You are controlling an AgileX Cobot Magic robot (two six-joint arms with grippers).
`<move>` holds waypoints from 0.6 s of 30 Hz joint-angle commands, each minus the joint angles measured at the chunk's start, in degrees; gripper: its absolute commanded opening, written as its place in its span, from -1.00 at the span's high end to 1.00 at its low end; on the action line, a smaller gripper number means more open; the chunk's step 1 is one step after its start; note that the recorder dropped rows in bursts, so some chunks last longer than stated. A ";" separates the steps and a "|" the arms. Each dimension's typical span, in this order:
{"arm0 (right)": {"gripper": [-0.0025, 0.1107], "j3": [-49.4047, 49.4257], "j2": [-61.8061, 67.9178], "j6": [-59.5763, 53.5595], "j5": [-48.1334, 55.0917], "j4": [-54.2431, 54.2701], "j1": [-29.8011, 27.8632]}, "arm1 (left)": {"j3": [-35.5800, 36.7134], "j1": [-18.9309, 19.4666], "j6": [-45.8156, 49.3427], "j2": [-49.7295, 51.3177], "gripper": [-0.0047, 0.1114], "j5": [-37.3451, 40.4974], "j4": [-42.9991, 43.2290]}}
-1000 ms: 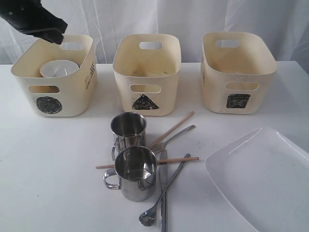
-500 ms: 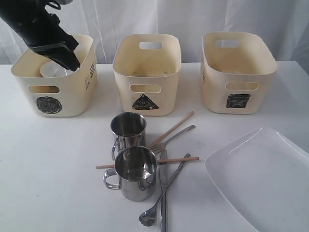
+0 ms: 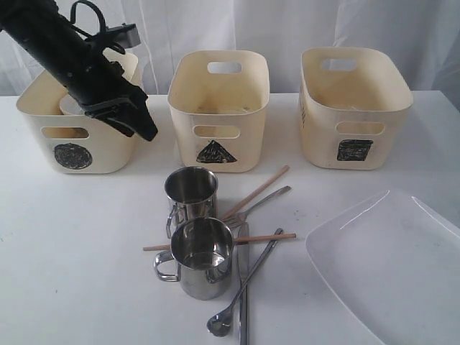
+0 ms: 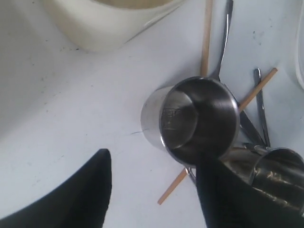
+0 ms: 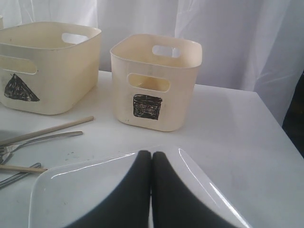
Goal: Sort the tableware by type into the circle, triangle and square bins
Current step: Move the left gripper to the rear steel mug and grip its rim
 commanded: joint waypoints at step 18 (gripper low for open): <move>0.96 0.12 0.09 -0.03 -0.33 0.13 0.02 | 0.24 -4.55 0.11 4.28 -0.08 -1.65 -0.29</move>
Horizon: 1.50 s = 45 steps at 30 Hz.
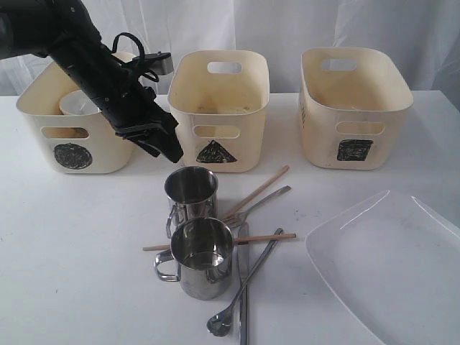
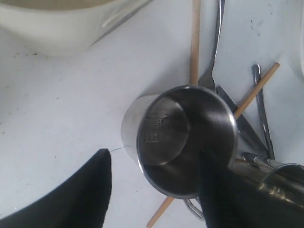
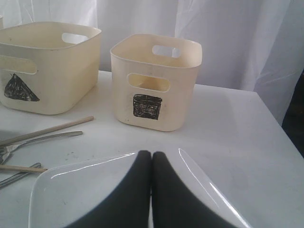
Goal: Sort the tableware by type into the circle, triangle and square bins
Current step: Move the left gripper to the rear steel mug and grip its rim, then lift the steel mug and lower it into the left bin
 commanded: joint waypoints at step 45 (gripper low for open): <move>0.96 0.12 0.09 -0.03 -0.33 0.01 0.02 | -0.11 -5.57 -0.82 3.72 0.92 -0.70 11.63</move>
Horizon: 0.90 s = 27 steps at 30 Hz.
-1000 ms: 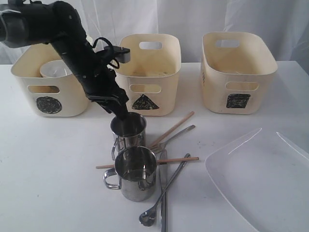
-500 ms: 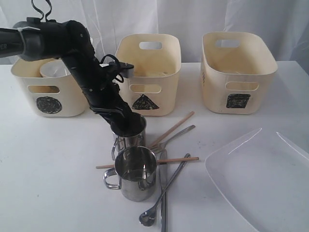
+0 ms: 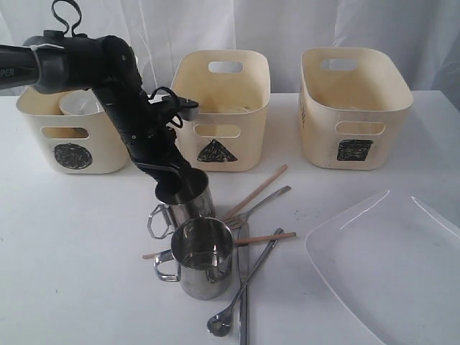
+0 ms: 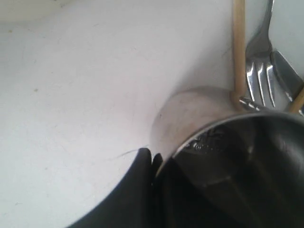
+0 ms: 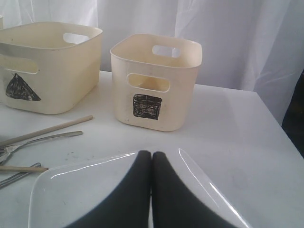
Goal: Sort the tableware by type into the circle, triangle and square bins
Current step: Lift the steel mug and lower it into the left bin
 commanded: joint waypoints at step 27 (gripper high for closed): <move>0.96 0.12 0.09 -0.03 -0.33 0.01 0.02 | -2.81 6.30 -14.75 -23.13 0.92 -4.53 28.79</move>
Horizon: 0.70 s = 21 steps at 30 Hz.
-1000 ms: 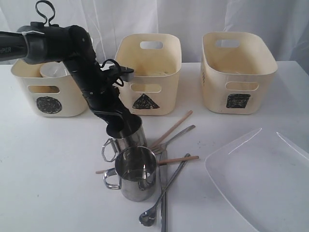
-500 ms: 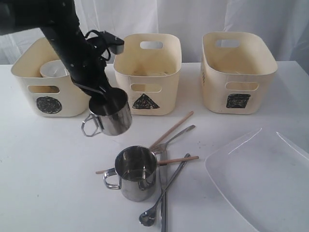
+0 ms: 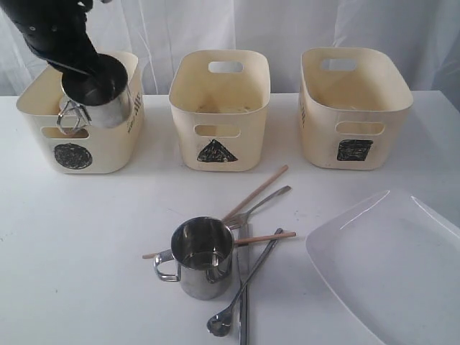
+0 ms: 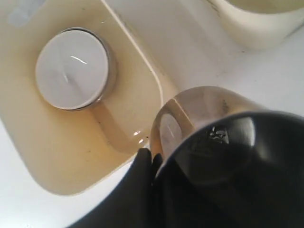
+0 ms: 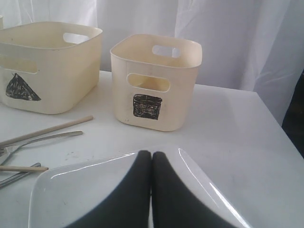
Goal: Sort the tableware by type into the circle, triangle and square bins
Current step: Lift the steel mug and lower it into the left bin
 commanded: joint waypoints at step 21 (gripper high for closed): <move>0.96 0.12 0.09 -0.03 -0.33 0.18 0.02 | -6.91 13.51 -4.66 6.65 0.92 -14.96 -3.86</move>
